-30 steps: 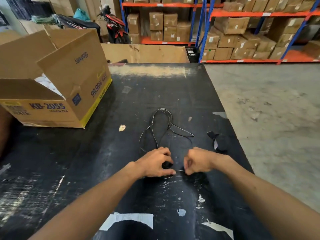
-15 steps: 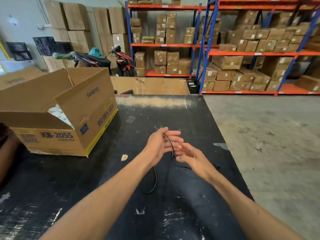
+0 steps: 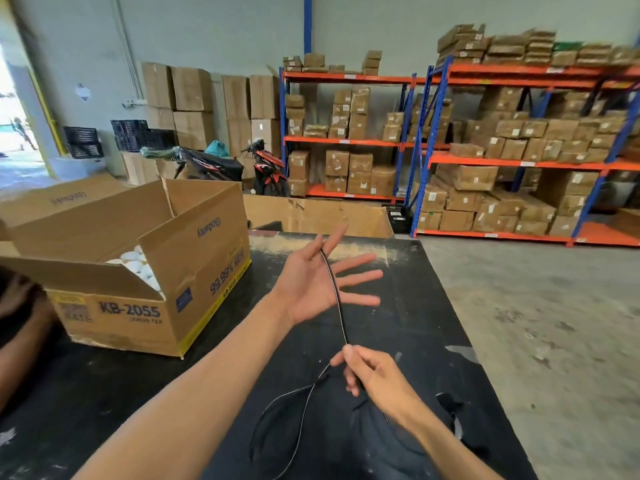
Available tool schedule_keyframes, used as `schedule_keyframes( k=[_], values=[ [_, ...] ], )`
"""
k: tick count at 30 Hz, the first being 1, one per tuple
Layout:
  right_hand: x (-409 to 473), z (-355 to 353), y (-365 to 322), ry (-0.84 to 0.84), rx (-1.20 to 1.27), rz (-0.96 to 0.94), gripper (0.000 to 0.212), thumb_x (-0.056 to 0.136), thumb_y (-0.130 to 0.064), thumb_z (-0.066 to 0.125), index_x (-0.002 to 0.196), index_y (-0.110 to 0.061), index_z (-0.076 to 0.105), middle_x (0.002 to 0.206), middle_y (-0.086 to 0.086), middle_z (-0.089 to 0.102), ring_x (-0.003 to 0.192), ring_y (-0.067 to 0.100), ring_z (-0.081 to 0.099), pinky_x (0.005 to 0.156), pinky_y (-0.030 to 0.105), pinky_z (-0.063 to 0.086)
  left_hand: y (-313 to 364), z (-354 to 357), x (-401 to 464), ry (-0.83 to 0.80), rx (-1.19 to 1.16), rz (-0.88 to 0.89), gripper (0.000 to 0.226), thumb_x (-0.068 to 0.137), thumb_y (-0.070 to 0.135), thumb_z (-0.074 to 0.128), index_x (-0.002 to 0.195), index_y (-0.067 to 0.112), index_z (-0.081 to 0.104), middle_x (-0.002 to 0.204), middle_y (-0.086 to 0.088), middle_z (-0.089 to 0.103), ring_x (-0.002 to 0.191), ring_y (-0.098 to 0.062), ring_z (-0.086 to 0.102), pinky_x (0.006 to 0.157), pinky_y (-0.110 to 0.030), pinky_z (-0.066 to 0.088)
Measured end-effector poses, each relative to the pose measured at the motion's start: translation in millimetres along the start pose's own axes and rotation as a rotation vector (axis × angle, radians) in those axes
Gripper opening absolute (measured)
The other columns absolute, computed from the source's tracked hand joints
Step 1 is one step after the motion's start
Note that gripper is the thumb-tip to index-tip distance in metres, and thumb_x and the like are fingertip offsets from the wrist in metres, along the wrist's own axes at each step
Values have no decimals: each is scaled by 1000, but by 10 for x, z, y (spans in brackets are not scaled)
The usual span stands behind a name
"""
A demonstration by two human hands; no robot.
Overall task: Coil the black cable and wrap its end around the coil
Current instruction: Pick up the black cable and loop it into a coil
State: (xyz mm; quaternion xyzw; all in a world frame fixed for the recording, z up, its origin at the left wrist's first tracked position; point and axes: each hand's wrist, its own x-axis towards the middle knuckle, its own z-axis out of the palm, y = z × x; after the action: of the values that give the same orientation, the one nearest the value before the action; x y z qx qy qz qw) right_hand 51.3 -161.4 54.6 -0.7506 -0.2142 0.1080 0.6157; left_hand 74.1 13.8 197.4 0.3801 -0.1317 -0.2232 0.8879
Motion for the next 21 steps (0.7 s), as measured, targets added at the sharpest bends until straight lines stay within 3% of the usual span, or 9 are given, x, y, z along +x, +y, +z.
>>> schedule_keyframes(
  k=[3,6,9,11,14,16,18,19,21],
  values=[
    [112,-112,84,17,-31,89,48,97,-56,52,87,-17,79,58,-2,51,56,15,47,72,33,51,151,21,1,-175,128,-125,43,101,53,31,143,50,42,159,-20,29,144,-51,22,100,-86,11],
    [364,-270,32,82,-145,101,51,86,-67,61,76,-20,78,59,2,53,57,15,45,64,37,46,206,3,-30,-323,170,-339,44,102,51,29,146,52,33,164,-14,18,148,-47,12,102,-84,1],
    [609,-498,-257,99,-304,28,27,84,-48,71,78,-24,79,65,-5,69,64,7,58,68,37,50,180,-89,-119,-392,306,-593,47,103,50,28,150,51,26,165,-10,14,146,-41,12,104,-81,2],
    [722,-641,-569,65,-404,-22,32,74,-53,76,69,-21,74,58,-9,61,58,7,50,61,32,39,135,-213,-174,-309,537,-752,47,100,54,33,147,51,34,164,-7,20,147,-38,16,108,-77,6],
    [835,-742,-993,-10,-590,-71,37,71,-55,83,72,-19,76,54,-9,54,51,3,43,55,24,34,74,-533,-193,-36,792,-869,42,94,60,39,134,56,50,167,-4,8,150,-37,-14,113,-68,-11],
    [847,-725,-1174,-31,-633,-106,30,77,-49,82,78,-19,78,51,-11,53,47,1,44,54,22,38,95,-728,-197,159,721,-775,39,93,59,41,128,56,56,167,-2,-5,151,-28,-18,115,-62,-15],
    [792,-638,-1247,-33,-562,-124,24,87,-45,75,86,-21,79,51,-10,51,48,2,48,54,26,51,184,-843,-206,331,536,-556,37,95,55,40,124,52,62,166,-2,4,148,-26,19,118,-57,-6],
    [745,-574,-1246,-30,-506,-126,23,92,-43,69,92,-22,79,51,-12,50,49,2,49,56,27,56,253,-854,-208,379,448,-434,37,96,53,39,123,50,64,163,-3,14,136,-27,36,117,-58,0],
    [662,-405,-1152,-30,-422,-124,25,99,-38,58,102,-22,77,54,-14,53,52,-1,51,58,25,58,404,-767,-191,399,320,-215,38,97,49,38,127,48,62,162,-6,20,142,-35,28,113,-68,0]
  ],
)
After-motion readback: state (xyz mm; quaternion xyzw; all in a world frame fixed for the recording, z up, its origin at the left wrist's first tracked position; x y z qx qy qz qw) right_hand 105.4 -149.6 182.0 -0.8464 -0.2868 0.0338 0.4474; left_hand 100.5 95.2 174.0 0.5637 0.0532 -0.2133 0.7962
